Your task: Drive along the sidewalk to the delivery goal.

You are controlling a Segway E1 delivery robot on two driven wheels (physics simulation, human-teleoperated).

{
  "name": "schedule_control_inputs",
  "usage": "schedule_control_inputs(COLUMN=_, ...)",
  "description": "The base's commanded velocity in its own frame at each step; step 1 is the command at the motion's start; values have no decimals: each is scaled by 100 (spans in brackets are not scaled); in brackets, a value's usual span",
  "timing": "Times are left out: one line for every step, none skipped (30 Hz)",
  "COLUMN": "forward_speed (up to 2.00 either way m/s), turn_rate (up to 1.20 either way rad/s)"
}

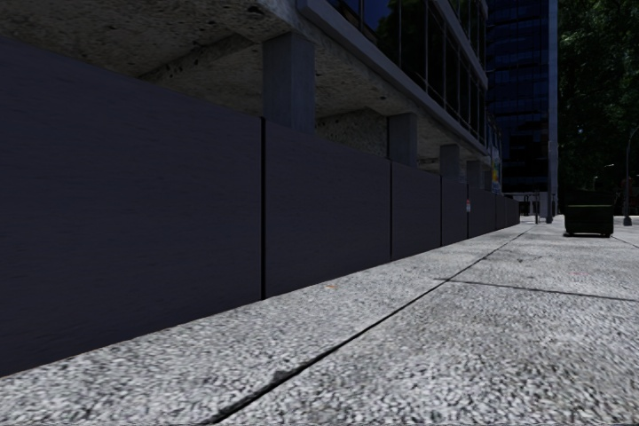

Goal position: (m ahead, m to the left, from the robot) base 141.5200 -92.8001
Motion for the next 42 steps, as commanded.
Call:
schedule_control_inputs(forward_speed=131, turn_rate=-64)
schedule_control_inputs(forward_speed=137, turn_rate=-76)
schedule_control_inputs(forward_speed=142, turn_rate=-79)
schedule_control_inputs(forward_speed=145, turn_rate=-79)
schedule_control_inputs(forward_speed=145, turn_rate=-79)
schedule_control_inputs(forward_speed=146, turn_rate=-80)
schedule_control_inputs(forward_speed=146, turn_rate=-80)
schedule_control_inputs(forward_speed=146, turn_rate=-80)
schedule_control_inputs(forward_speed=146, turn_rate=-80)
schedule_control_inputs(forward_speed=146, turn_rate=-80)
schedule_control_inputs(forward_speed=146, turn_rate=-80)
schedule_control_inputs(forward_speed=146, turn_rate=-80)
schedule_control_inputs(forward_speed=146, turn_rate=-80)
schedule_control_inputs(forward_speed=146, turn_rate=-80)
schedule_control_inputs(forward_speed=146, turn_rate=-80)
schedule_control_inputs(forward_speed=146, turn_rate=-80)
schedule_control_inputs(forward_speed=146, turn_rate=-80)
schedule_control_inputs(forward_speed=150, turn_rate=-76)
schedule_control_inputs(forward_speed=162, turn_rate=-70)
schedule_control_inputs(forward_speed=162, turn_rate=-70)
schedule_control_inputs(forward_speed=171, turn_rate=-62)
schedule_control_inputs(forward_speed=179, turn_rate=-55)
schedule_control_inputs(forward_speed=189, turn_rate=-51)
schedule_control_inputs(forward_speed=189, turn_rate=-51)
schedule_control_inputs(forward_speed=200, turn_rate=-47)
schedule_control_inputs(forward_speed=200, turn_rate=-44)
schedule_control_inputs(forward_speed=200, turn_rate=-44)
schedule_control_inputs(forward_speed=200, turn_rate=-37)
schedule_control_inputs(forward_speed=200, turn_rate=-37)
schedule_control_inputs(forward_speed=200, turn_rate=-34)
schedule_control_inputs(forward_speed=200, turn_rate=-33)
schedule_control_inputs(forward_speed=200, turn_rate=0)
schedule_control_inputs(forward_speed=200, turn_rate=0)
schedule_control_inputs(forward_speed=200, turn_rate=0)
schedule_control_inputs(forward_speed=200, turn_rate=0)
schedule_control_inputs(forward_speed=200, turn_rate=0)
schedule_control_inputs(forward_speed=200, turn_rate=0)
schedule_control_inputs(forward_speed=200, turn_rate=0)
schedule_control_inputs(forward_speed=200, turn_rate=0)
schedule_control_inputs(forward_speed=200, turn_rate=0)
schedule_control_inputs(forward_speed=200, turn_rate=0)
schedule_control_inputs(forward_speed=200, turn_rate=0)
